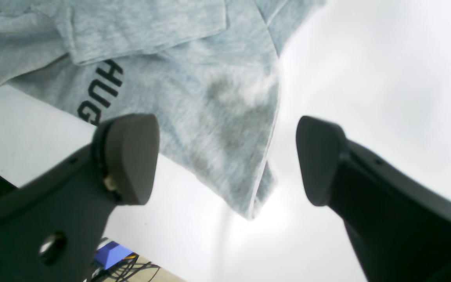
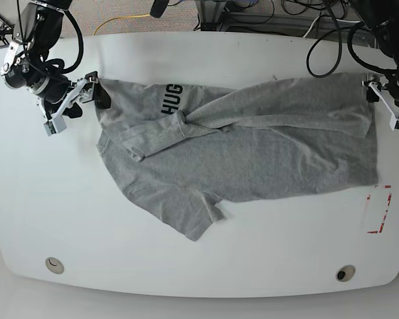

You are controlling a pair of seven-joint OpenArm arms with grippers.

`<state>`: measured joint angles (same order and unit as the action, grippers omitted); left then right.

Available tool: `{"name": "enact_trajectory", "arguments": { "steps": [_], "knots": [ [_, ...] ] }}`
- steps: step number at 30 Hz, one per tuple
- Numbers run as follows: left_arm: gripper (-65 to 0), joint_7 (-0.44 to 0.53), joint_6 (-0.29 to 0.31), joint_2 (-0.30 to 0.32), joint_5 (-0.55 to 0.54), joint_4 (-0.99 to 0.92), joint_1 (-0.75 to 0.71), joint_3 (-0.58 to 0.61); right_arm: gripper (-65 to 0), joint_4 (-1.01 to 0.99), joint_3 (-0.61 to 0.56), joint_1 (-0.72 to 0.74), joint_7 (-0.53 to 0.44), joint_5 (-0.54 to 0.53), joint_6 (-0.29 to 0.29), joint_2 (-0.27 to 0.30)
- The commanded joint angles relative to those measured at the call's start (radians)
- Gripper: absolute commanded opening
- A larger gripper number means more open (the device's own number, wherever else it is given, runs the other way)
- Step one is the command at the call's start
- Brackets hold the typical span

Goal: Fold the T-shirt properly
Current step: 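Pull the grasped collar edge with the right gripper, flipping the shirt front up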

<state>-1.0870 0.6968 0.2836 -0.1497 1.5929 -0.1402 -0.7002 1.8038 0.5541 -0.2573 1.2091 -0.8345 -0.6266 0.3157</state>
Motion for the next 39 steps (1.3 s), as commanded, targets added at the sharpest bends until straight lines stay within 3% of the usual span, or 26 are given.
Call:
{"name": "enact_trajectory", "arguments": {
  "steps": [1,11,13,15,23,30,39],
  "knots": [
    [-18.5,0.014,0.001,-0.011,-0.011,0.076,-0.022,0.0,-14.0,0.011,0.031,-0.026,-0.008,0.025,-0.005,0.01],
    [-18.5,0.014,0.001,-0.125,-0.004,0.203,-0.049,0.0,-14.0,-0.105,0.044,-0.037,-0.01,0.074,-0.008,-0.04],
    [-18.5,0.014,0.001,-0.134,-0.003,0.209,-0.049,0.0,-14.0,-0.126,0.044,-0.021,-0.01,0.074,-0.031,-0.043],
    [-18.5,0.014,0.001,-0.134,-0.003,0.209,-0.049,0.0,-14.0,-0.134,0.044,-0.009,-0.01,0.074,-0.068,-0.074],
    [-18.5,0.015,0.001,-0.129,-0.003,0.205,-0.049,0.0,-14.1,-0.135,0.04,-0.006,-0.005,0.077,-0.072,-0.125],
    [-18.1,0.032,0.001,-0.126,-0.001,0.206,-0.071,0.0,-14.1,-0.135,0.004,-0.009,-0.005,0.079,-0.072,-0.132],
    [-17.9,0.136,0.001,-0.119,0.029,0.106,-0.085,-0.005,-14.1,-0.135,-0.012,-0.014,-0.005,0.074,-0.072,-0.132]
  ]
}}
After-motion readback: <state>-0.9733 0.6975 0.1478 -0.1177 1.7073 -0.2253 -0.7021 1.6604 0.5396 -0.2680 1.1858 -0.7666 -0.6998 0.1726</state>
